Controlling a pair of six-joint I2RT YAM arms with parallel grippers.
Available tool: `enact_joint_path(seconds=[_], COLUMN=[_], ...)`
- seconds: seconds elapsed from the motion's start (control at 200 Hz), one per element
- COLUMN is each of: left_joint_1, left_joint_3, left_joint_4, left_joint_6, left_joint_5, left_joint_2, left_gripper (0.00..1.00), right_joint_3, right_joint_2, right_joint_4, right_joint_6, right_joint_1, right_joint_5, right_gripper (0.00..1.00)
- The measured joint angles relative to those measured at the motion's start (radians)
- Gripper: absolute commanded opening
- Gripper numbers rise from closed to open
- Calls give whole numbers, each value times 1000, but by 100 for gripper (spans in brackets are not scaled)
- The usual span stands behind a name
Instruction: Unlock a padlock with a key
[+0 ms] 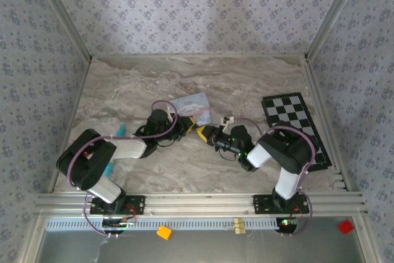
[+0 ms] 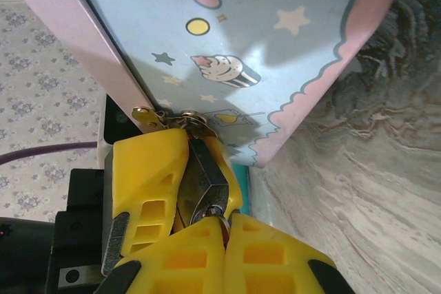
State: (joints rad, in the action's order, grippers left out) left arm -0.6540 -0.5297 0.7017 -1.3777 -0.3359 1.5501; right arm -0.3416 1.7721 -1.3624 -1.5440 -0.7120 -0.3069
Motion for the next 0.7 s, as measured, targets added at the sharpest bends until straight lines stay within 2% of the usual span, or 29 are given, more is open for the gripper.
enact_joint_path(seconds=[0.085, 0.36, 0.53, 0.6, 0.7], left_joint_1=[-10, -19, 9, 18, 23], left_joint_3=[-2, -3, -3, -3, -3], left_joint_4=[-25, -81, -131, -144, -158], left_joint_6=[8, 26, 24, 24, 25], left_joint_5=[-4, -9, -12, -11, -11], left_joint_2=[0, 0, 0, 0, 0], left_gripper=[0, 0, 0, 0, 0], right_joint_3=[19, 64, 121, 128, 115], right_joint_2=[0, -16, -99, -163, -311], right_joint_4=[-4, -6, 56, 145, 341], right_joint_6=[9, 53, 127, 203, 429], right_joint_1=[-3, 4, 8, 7, -36], right_joint_5=[0, 8, 11, 10, 61], right_gripper=[17, 42, 50, 53, 56])
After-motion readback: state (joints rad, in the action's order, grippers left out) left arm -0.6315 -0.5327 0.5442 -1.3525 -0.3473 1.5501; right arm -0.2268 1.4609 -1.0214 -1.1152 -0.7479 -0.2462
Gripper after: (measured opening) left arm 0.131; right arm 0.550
